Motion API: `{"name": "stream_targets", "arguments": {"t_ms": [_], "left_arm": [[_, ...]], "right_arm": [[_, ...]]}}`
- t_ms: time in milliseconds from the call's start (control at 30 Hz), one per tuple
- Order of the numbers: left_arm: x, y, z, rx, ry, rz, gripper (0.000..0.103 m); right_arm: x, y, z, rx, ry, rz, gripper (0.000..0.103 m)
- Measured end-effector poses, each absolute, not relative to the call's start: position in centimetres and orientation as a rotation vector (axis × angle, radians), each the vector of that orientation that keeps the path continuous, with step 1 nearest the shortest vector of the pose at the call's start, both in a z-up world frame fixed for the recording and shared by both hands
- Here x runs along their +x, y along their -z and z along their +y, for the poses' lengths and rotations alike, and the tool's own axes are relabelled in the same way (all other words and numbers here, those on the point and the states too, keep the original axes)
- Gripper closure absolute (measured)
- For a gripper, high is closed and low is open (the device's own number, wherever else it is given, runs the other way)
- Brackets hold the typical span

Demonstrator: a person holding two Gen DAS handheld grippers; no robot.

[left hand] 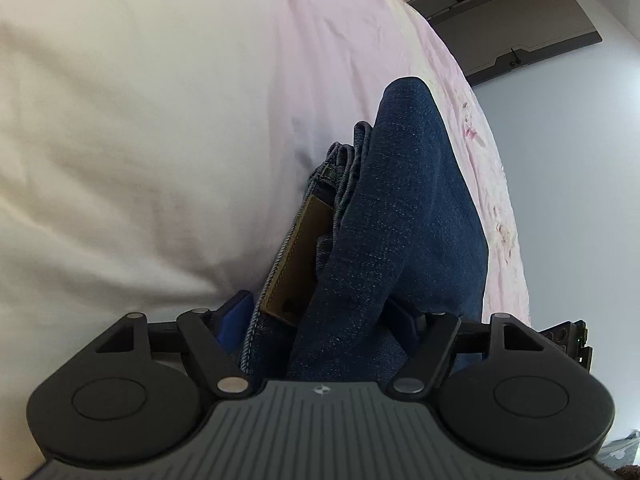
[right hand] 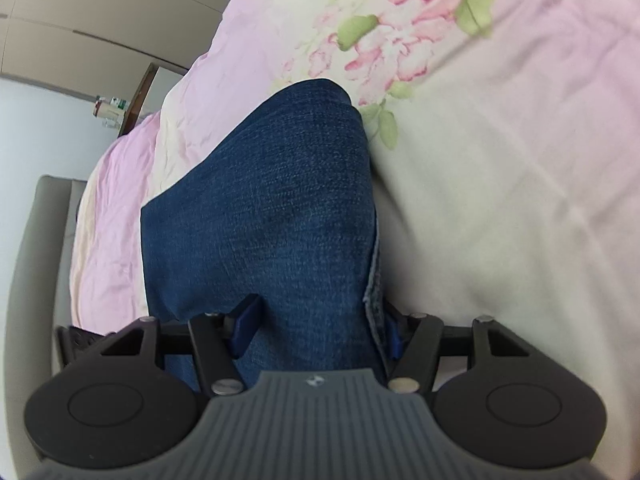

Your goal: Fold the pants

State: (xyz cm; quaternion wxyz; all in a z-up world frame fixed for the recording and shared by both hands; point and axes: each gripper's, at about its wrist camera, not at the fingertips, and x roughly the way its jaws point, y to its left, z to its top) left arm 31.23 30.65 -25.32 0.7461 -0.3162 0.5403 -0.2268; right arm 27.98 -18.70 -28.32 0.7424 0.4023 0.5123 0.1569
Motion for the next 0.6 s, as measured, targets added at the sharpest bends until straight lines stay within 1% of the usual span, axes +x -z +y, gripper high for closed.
{"name": "stream_targets", "arguments": {"t_ms": [67,100,133,167,267,300,333,367,400,600], "left_arm": [[31.1,25.1,30.4,-0.691,0.480,1.184,0.033],[31.0,24.9,30.3,-0.698,0.473,1.184,0.042],[30.7,24.7,30.0,-0.716,0.469,1.180,0.049],[30.3,24.4,29.6,-0.708,0.456,1.167,0.051],[29.1,23.2,29.1,-0.678,0.422,1.120,0.058],[28.6,22.7,29.2,-0.678,0.419,1.105,0.061],[28.2,22.2,29.3,-0.681,0.420,1.090,0.064],[27.6,21.8,29.5,-0.684,0.418,1.078,0.065],[27.2,21.5,29.5,-0.687,0.418,1.070,0.066],[24.3,18.5,31.9,-0.733,0.409,0.984,0.067]], "right_arm": [[28.3,28.5,-18.5,0.889,-0.341,1.121,0.051],[28.4,28.3,-18.2,0.872,-0.338,1.121,0.054],[28.5,28.1,-18.0,0.855,-0.335,1.122,0.056],[28.6,27.8,-17.7,0.843,-0.334,1.122,0.058],[28.4,26.2,-17.2,0.785,-0.337,1.112,0.072],[28.2,25.7,-17.2,0.769,-0.340,1.106,0.074],[28.1,25.1,-17.1,0.761,-0.344,1.101,0.081],[28.1,24.4,-17.1,0.764,-0.357,1.093,0.087],[28.0,23.6,-17.2,0.782,-0.374,1.080,0.088],[27.8,18.5,-15.5,0.690,-0.442,1.036,0.089]]}}
